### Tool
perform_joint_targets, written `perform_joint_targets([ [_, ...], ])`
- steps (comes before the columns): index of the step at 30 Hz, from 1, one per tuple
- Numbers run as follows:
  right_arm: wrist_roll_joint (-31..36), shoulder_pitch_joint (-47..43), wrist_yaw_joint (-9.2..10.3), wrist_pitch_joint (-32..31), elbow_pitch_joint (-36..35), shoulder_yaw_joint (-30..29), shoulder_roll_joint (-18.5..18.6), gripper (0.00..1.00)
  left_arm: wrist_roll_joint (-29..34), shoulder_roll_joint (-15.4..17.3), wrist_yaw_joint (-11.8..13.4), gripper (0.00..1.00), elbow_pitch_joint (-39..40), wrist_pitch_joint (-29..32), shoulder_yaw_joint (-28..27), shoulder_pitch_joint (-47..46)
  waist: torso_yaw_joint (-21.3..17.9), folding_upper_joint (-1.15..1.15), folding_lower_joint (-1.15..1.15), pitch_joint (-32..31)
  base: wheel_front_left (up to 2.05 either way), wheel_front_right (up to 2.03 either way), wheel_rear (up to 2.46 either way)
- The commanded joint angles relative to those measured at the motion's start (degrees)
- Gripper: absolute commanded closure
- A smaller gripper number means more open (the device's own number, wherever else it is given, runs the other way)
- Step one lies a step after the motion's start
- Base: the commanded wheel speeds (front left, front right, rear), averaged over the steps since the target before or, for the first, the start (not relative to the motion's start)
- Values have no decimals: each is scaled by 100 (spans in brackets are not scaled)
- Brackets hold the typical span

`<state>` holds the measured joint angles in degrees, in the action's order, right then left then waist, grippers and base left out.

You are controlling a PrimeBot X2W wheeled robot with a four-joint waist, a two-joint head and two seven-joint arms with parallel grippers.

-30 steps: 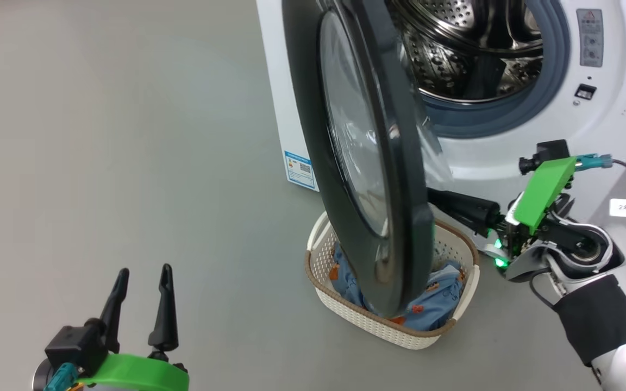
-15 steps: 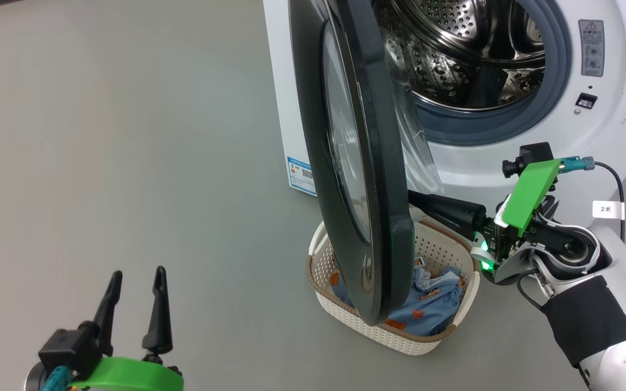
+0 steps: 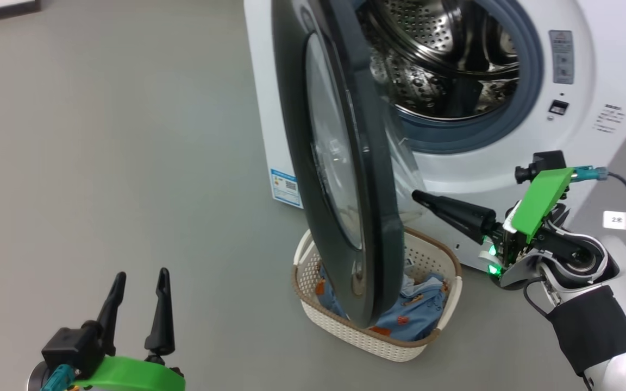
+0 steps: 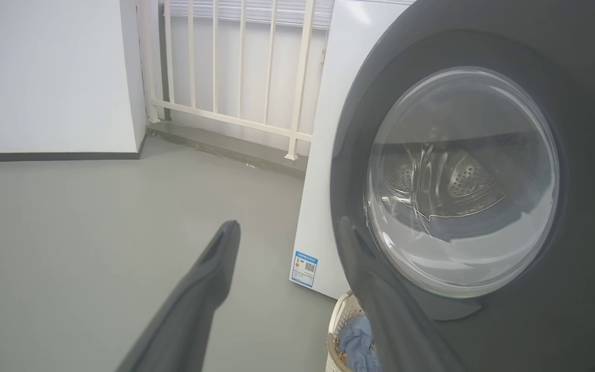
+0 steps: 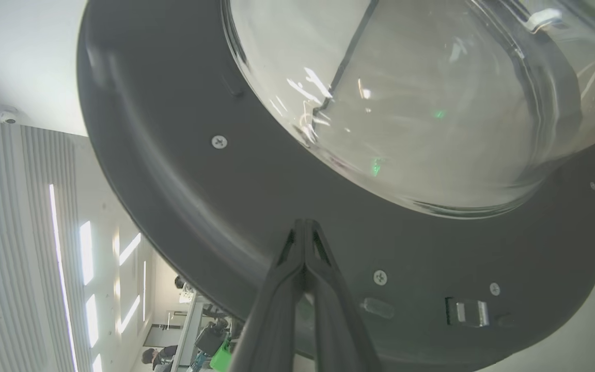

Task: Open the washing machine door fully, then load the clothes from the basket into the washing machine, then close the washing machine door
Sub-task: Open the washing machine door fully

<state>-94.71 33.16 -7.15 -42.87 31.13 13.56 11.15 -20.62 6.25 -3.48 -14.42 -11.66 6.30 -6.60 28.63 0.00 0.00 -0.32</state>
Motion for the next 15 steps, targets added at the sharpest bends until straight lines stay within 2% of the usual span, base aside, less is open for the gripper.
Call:
perform_joint_targets([
  [1, 121, -3, -34, 66, -194, -20, 18, 100, -25, 110, 21, 0, 148, -11, -164, -86, -133, 0, 0, -37, 0, 0, 0],
  [2, 149, -8, -34, 105, -220, -38, 25, 93, -28, 115, 23, 0, 153, -9, -159, -86, -187, 0, 0, -44, 0, 0, 0],
  [4, 199, -16, -34, 171, -277, -76, 45, 65, -37, 123, 29, 0, 161, -6, -154, -83, -307, 0, 0, -54, 0, 0, 0],
  [5, 242, -18, -34, 211, -319, -87, 63, 45, -44, 126, 30, 0, 162, -7, -153, -81, -372, 0, 0, -60, 0, 0, 0],
  [6, 288, -25, -34, 241, -369, -87, 81, 0, -54, 129, 29, 0, 156, -10, -153, -81, -445, 0, 0, -65, 0, 0, 0],
  [15, 937, -309, -34, 833, -1155, -14, 377, 0, -135, 109, 43, 0, 90, -100, -159, -62, -1278, 0, 0, -125, 0, 0, 0],
])
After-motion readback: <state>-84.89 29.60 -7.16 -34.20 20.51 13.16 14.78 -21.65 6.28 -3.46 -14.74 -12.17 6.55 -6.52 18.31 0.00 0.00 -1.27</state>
